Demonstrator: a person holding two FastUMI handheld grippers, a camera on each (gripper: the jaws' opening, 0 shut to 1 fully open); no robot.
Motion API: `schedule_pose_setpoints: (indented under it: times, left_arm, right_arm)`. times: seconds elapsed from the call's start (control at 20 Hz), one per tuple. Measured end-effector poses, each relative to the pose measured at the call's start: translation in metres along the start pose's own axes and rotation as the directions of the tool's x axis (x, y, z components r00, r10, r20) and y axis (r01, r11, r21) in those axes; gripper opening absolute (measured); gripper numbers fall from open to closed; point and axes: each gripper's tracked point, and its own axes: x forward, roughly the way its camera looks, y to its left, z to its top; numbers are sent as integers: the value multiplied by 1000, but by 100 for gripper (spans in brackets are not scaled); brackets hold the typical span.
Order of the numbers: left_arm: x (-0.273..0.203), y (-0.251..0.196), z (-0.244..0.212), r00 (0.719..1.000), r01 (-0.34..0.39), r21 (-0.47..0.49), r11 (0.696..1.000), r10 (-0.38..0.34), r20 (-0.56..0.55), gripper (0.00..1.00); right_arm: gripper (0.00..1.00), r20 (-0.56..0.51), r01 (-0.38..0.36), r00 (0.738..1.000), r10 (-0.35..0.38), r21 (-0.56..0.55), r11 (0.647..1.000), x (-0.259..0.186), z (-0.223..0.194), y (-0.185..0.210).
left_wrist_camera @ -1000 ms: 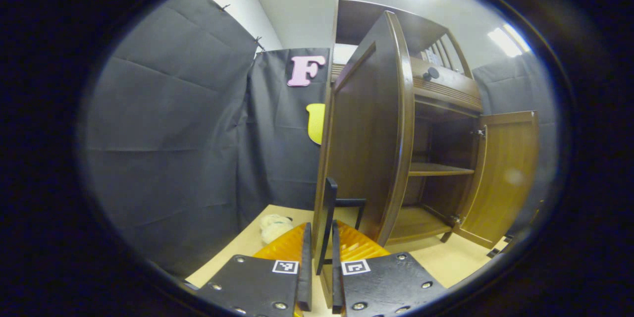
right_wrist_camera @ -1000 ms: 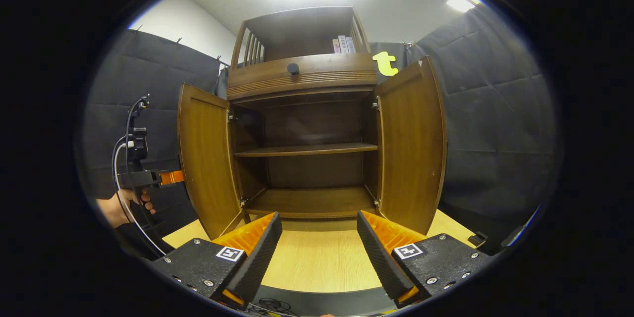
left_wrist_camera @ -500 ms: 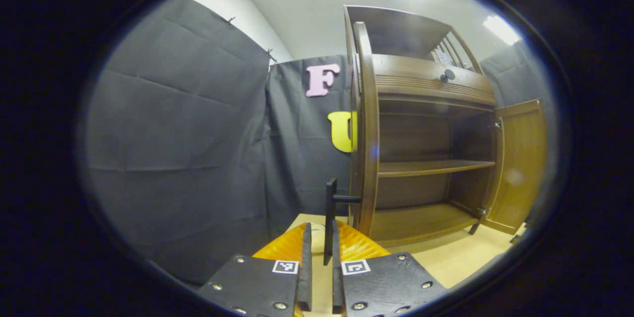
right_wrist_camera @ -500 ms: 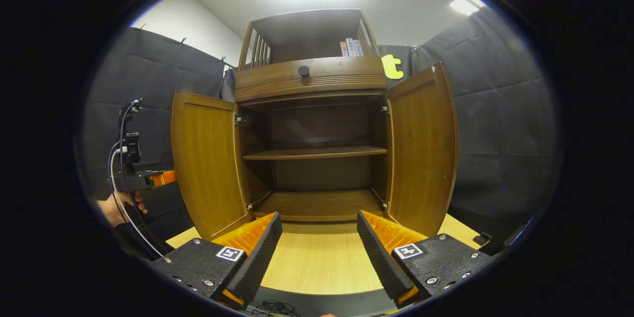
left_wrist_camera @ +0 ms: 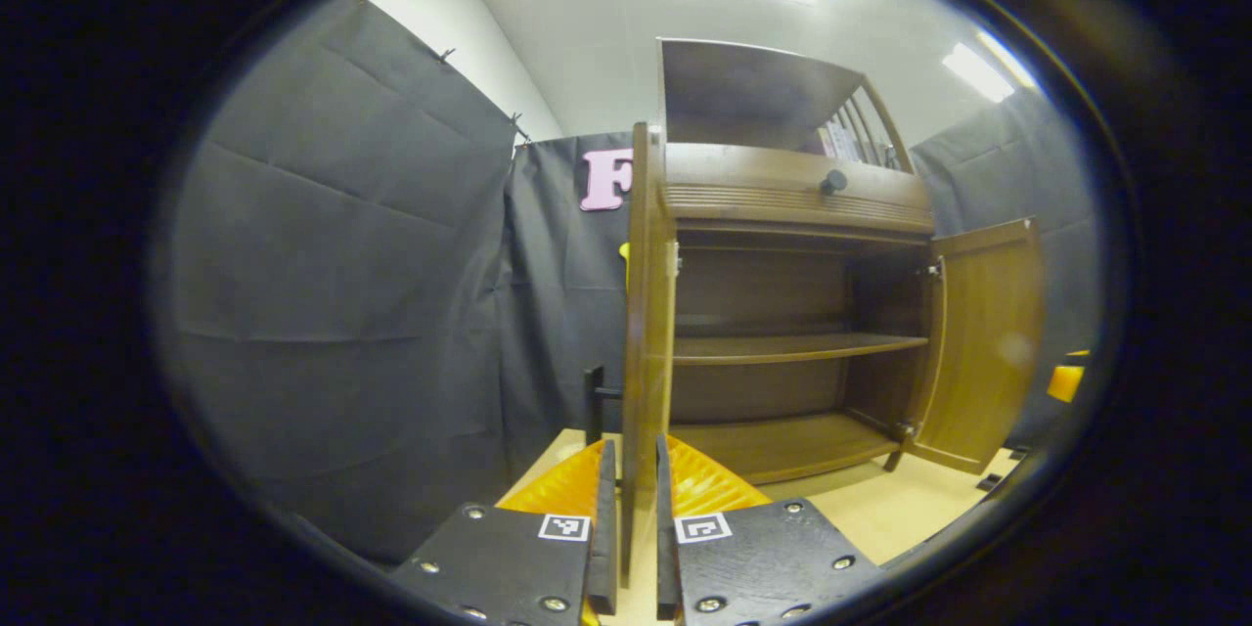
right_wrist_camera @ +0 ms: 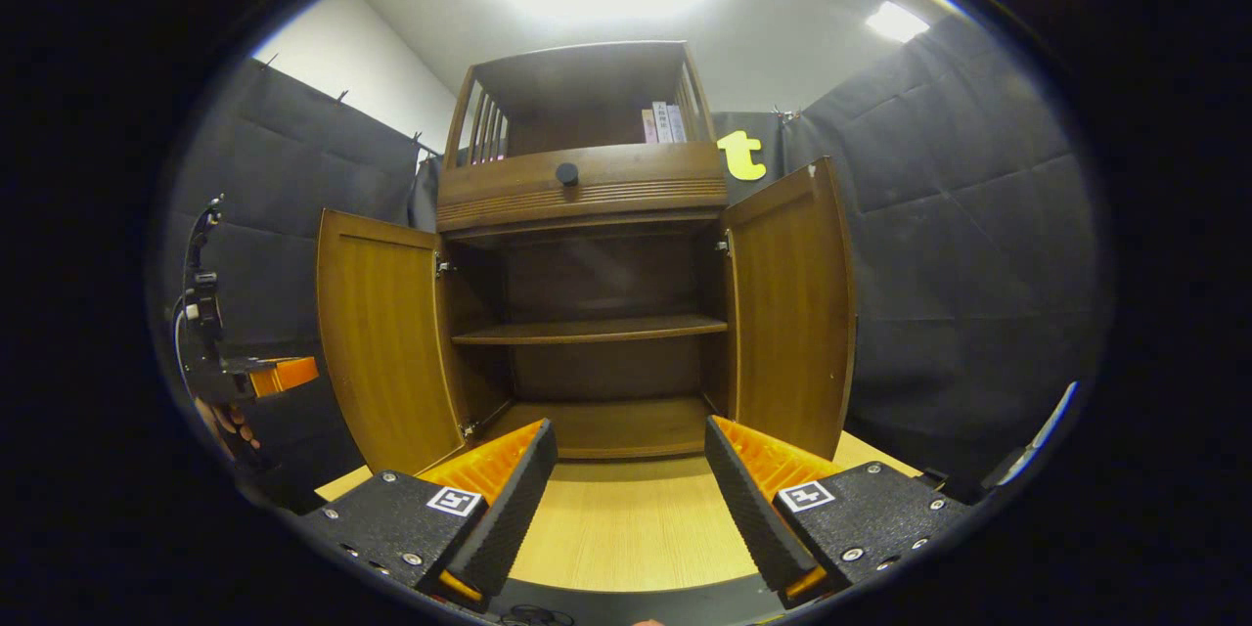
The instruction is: Open the right door of the double-door shoe cabinet with the right hand, and open the left door with the left hand.
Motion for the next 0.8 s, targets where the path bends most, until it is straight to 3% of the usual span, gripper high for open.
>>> schedule_pose_setpoints:
  times: [0.05,0.35,0.7,0.8]
  left_arm:
    - [0,-2,0,1000,2,-3,1000,-2,2,12]
    - [-9,-6,2,1000,3,12,1000,-3,8,21]
    - [-15,-1,2,1000,-5,49,999,4,3,22]
    - [-16,-4,1,1000,-8,39,999,8,-3,44]
  right_arm:
    - [92,-1,9,1000,-9,3,1000,-1,1,-9]
    - [92,13,39,999,-40,22,999,-13,10,-51]
    - [94,13,33,999,-34,31,999,-20,15,-70]
    - [91,19,27,999,-27,29,999,-21,18,-70]
